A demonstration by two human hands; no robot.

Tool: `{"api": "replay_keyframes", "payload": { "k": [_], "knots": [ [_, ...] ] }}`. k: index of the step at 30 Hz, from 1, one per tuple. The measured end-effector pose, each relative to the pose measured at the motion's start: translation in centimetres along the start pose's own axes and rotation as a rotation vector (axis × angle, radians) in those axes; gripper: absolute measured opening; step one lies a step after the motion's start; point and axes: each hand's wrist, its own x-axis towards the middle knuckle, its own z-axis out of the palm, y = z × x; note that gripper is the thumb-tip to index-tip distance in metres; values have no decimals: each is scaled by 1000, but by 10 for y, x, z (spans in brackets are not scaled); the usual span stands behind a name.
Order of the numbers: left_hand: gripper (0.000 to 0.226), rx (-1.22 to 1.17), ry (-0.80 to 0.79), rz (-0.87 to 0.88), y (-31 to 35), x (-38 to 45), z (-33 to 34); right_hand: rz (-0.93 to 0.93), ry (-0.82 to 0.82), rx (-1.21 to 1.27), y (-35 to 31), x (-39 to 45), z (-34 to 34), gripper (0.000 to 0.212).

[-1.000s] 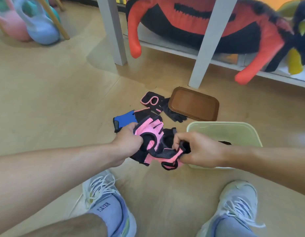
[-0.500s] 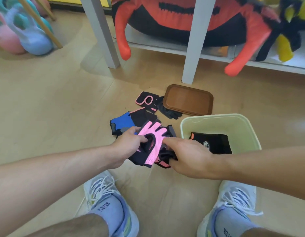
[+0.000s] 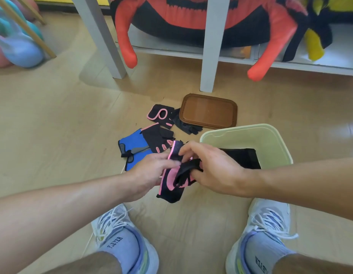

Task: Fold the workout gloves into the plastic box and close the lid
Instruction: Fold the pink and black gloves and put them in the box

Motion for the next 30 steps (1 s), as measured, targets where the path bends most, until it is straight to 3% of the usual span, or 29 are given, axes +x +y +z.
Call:
{"api": "replay_keyframes", "payload": {
  "k": [7,13,17,22,25,30],
  "knots": [
    [24,25,-52,-7,-3,3,-3,17,106,169,3,-3,-7,32],
    [58,-43,-28,-2,-5,4,-6,262,18,485,12,7,-11,34],
    [42,-33,209,14,-8,10,-13,277,14,510,15,7,-15,22],
    [13,-10,326,25,-7,15,-21,130,8,332,7,2,-16,13],
    [9,27,313,44,-3,15,-17,18,-40,294,-3,-2,-13,15],
    [13,-38,138,21,2,9,-5,-28,-7,280,-8,0,-9,16]
  ]
}}
